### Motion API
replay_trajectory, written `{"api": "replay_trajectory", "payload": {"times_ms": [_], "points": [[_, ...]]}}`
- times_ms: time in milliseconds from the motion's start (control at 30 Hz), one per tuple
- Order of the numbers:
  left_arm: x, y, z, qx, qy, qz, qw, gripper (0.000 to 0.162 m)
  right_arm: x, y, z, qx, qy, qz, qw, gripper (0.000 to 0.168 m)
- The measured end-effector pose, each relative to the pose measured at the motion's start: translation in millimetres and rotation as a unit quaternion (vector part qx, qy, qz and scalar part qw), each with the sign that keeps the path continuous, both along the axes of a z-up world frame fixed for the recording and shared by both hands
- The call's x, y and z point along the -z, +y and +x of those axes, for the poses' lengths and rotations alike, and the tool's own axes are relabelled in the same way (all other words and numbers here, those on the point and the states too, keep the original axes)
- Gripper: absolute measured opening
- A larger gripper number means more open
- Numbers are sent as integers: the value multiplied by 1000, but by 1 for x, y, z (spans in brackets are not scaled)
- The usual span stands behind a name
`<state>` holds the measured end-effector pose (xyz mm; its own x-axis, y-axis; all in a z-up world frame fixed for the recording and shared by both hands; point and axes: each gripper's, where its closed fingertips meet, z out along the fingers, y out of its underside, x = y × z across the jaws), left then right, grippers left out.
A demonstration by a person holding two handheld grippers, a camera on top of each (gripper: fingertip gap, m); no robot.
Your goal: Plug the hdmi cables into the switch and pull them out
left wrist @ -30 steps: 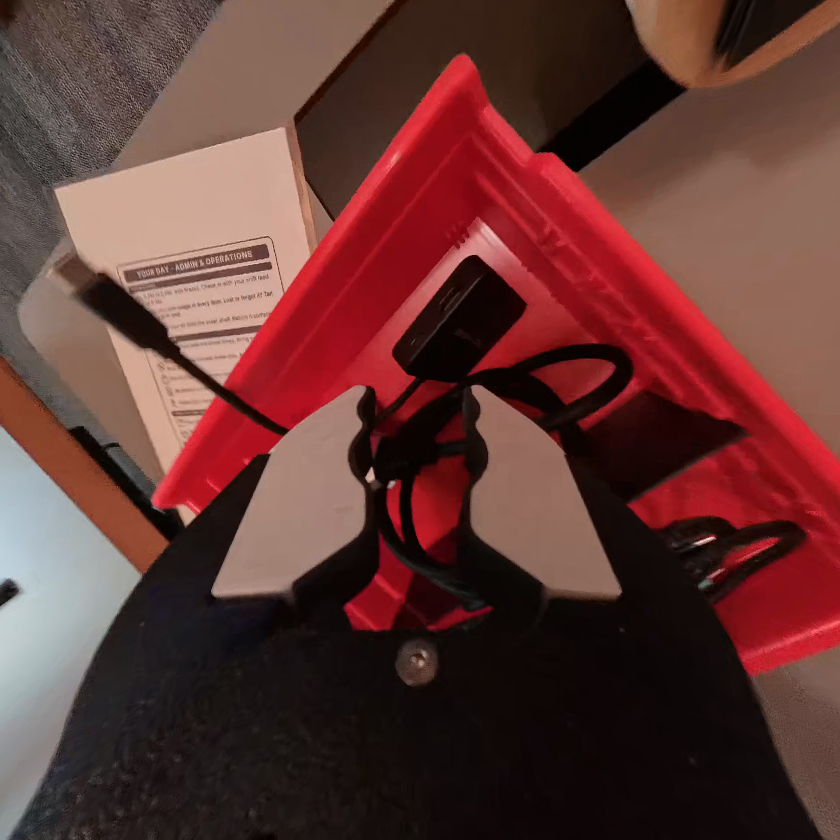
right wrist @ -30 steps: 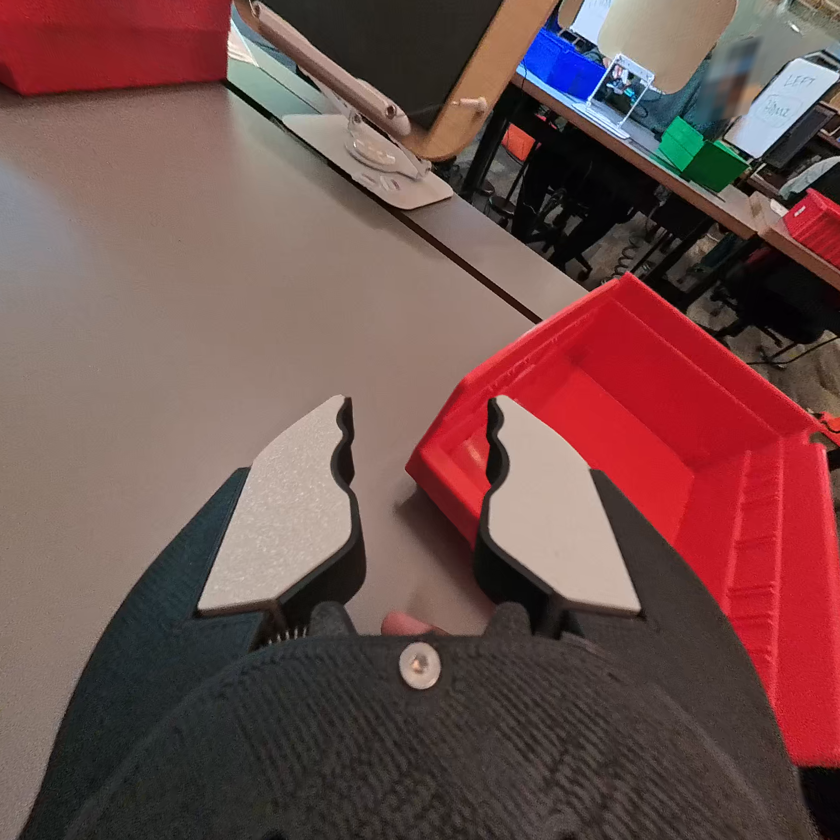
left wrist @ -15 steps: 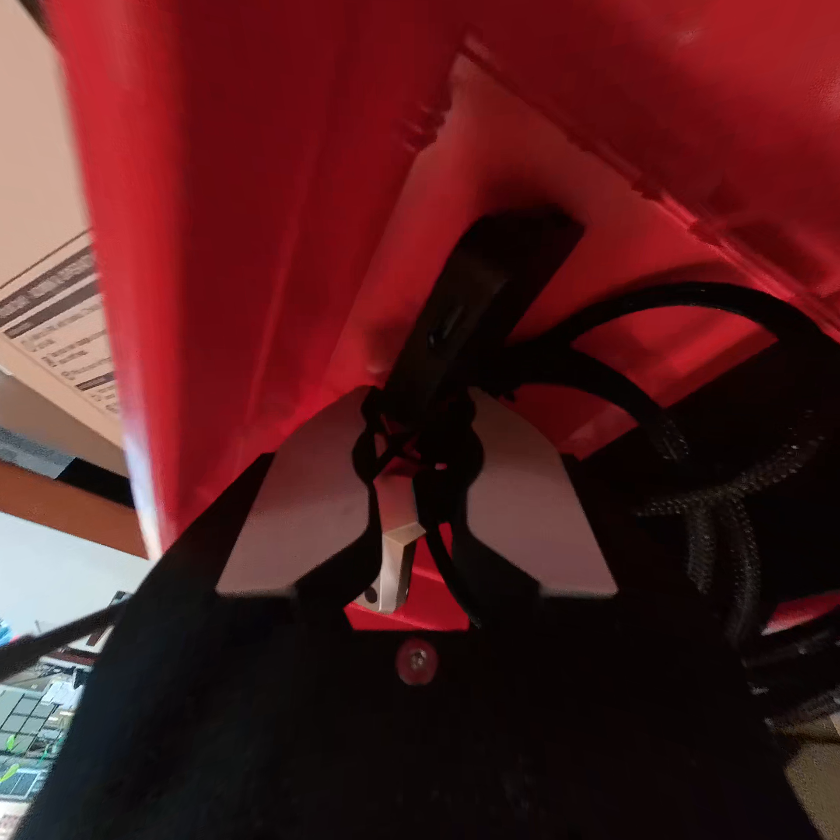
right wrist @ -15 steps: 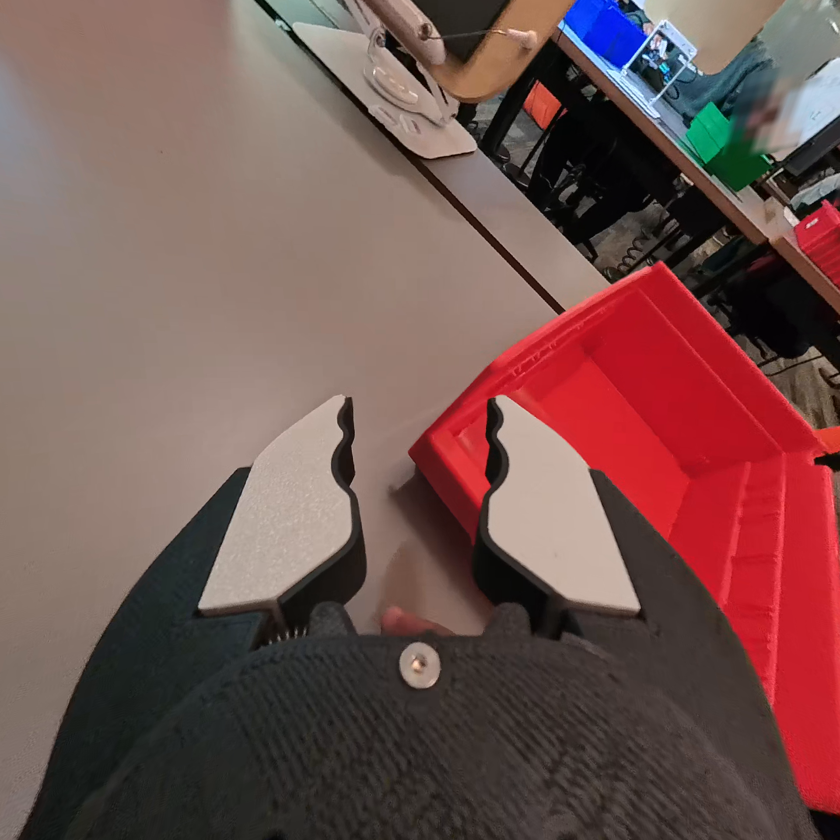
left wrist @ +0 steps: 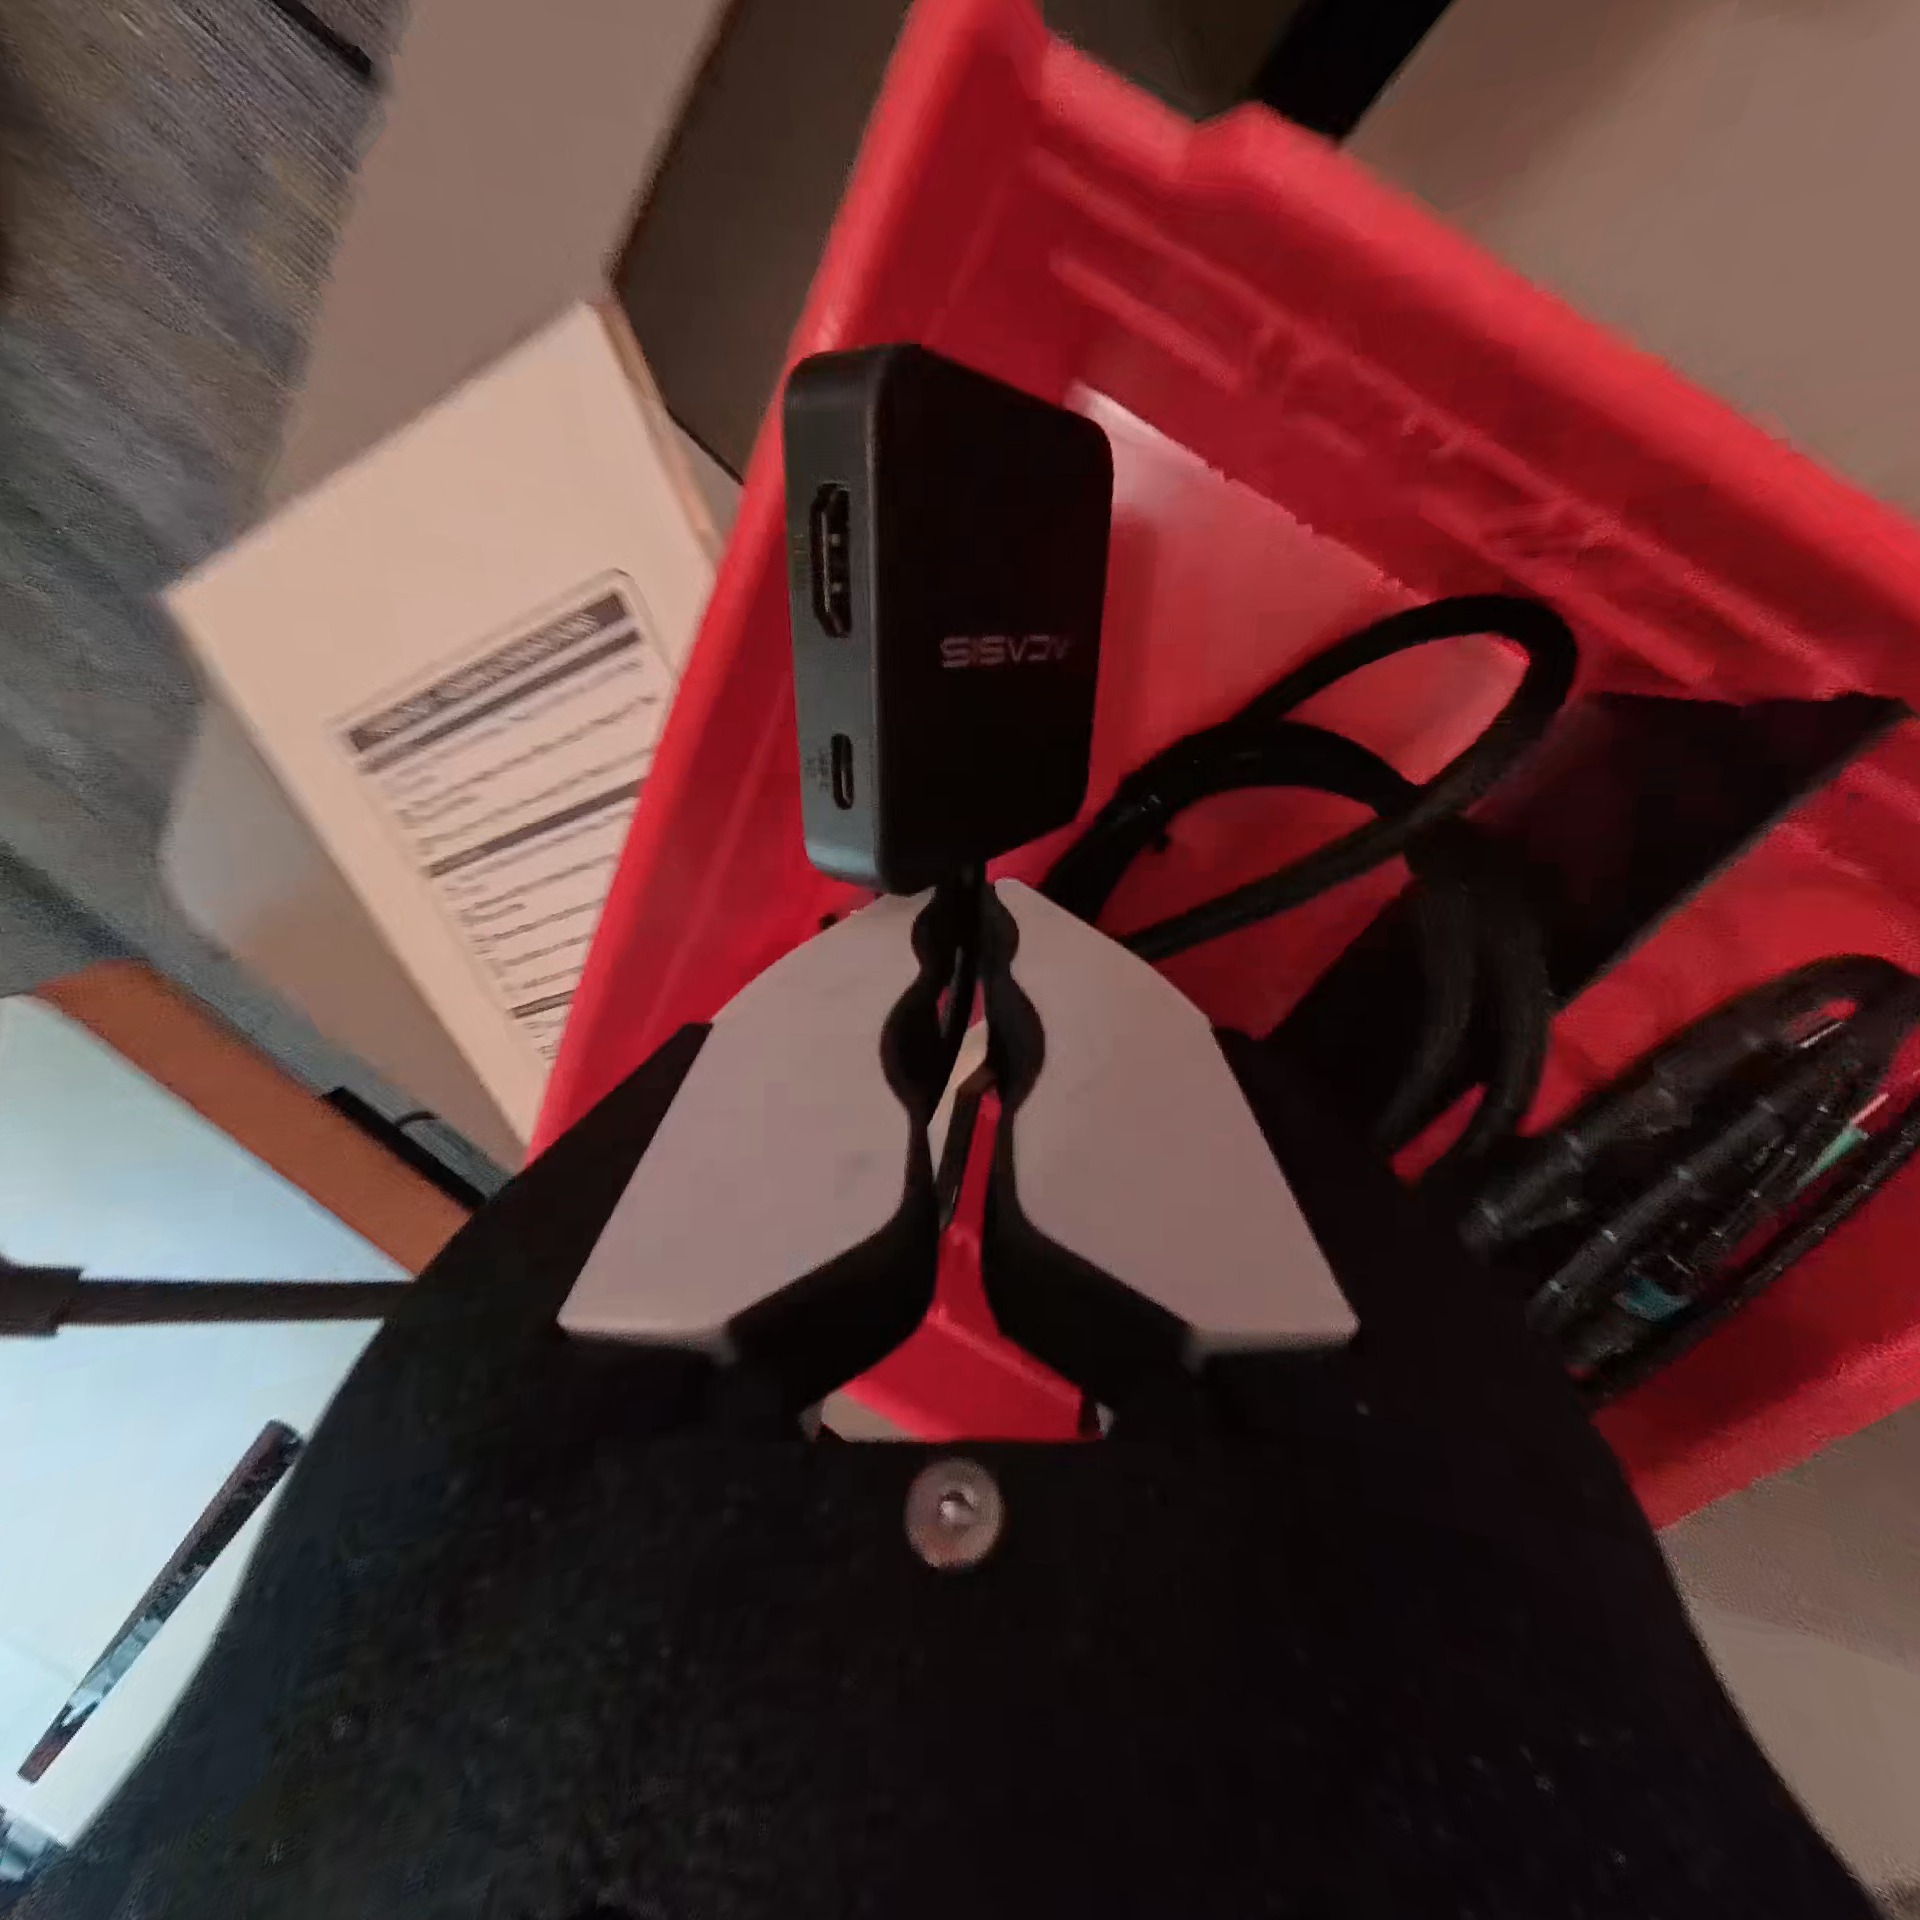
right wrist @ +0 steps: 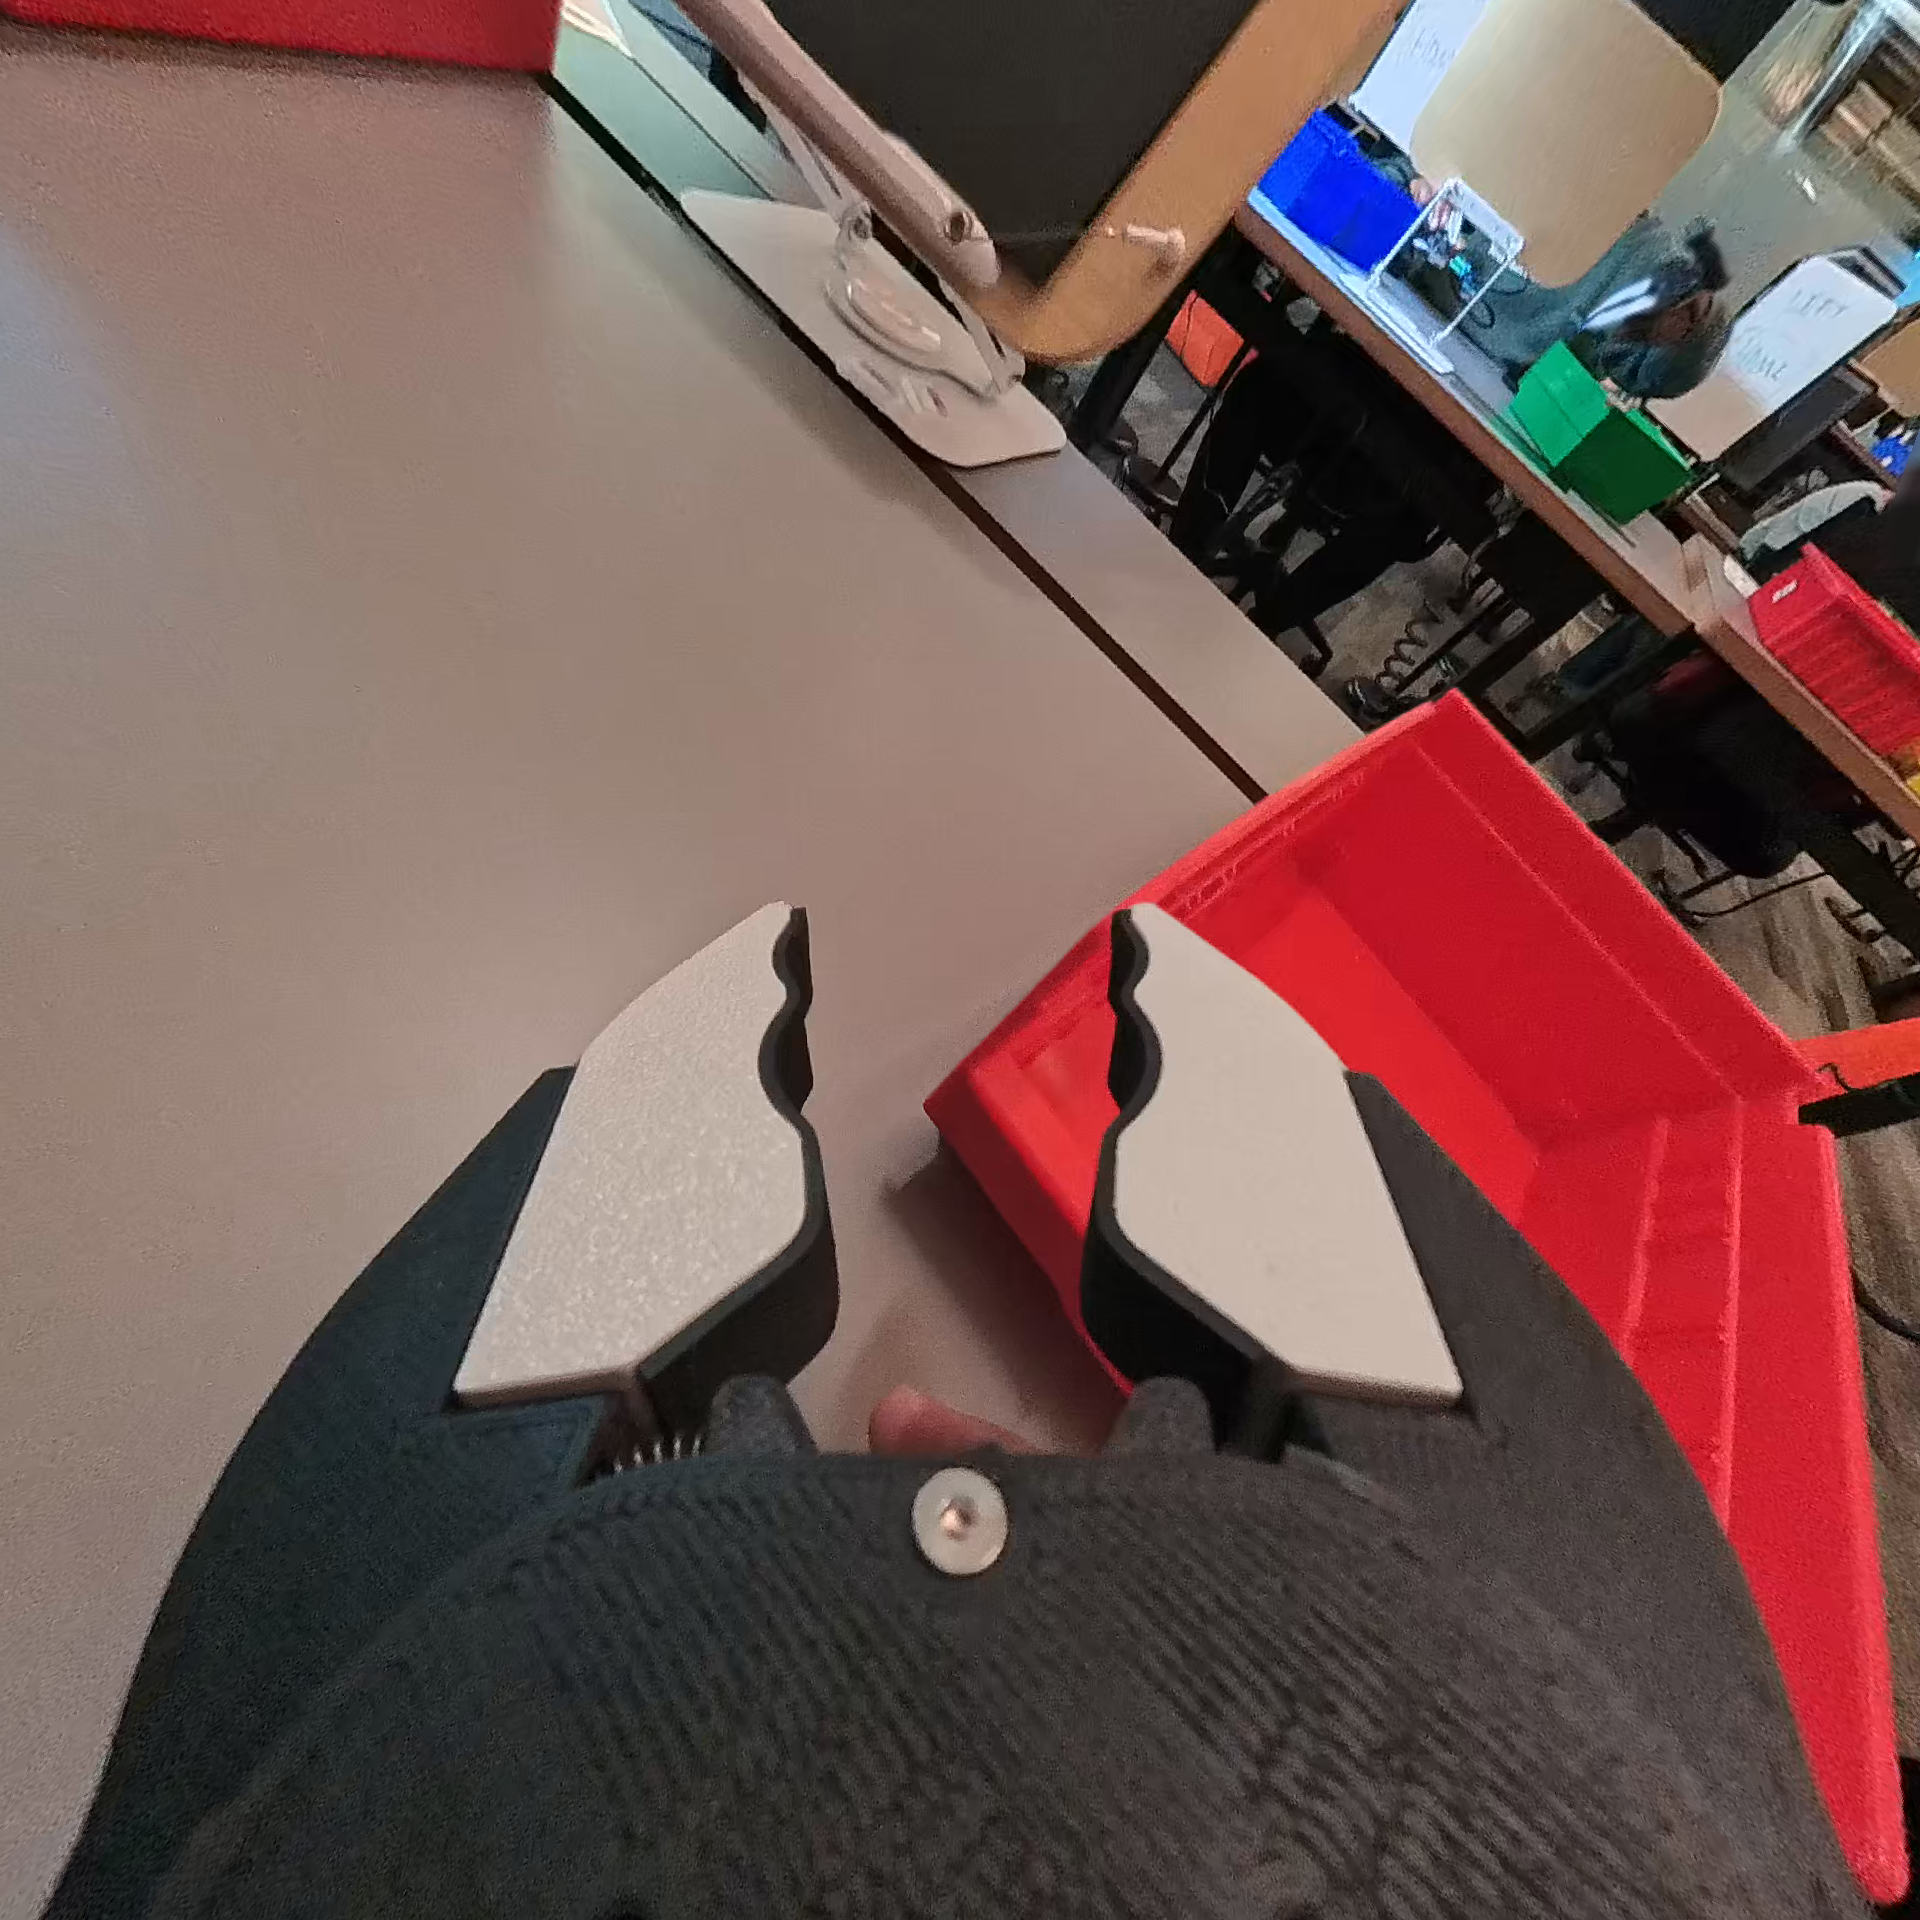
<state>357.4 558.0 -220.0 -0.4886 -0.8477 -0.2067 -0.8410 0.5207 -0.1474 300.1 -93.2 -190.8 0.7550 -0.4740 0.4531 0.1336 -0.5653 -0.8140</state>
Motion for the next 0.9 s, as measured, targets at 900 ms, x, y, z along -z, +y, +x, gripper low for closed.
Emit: {"api": "replay_trajectory", "payload": {"times_ms": [900], "points": [[-142,-488,-157,99,-359,-471,800,3,-156,171,-87,-241,158,385,877,34]]}}
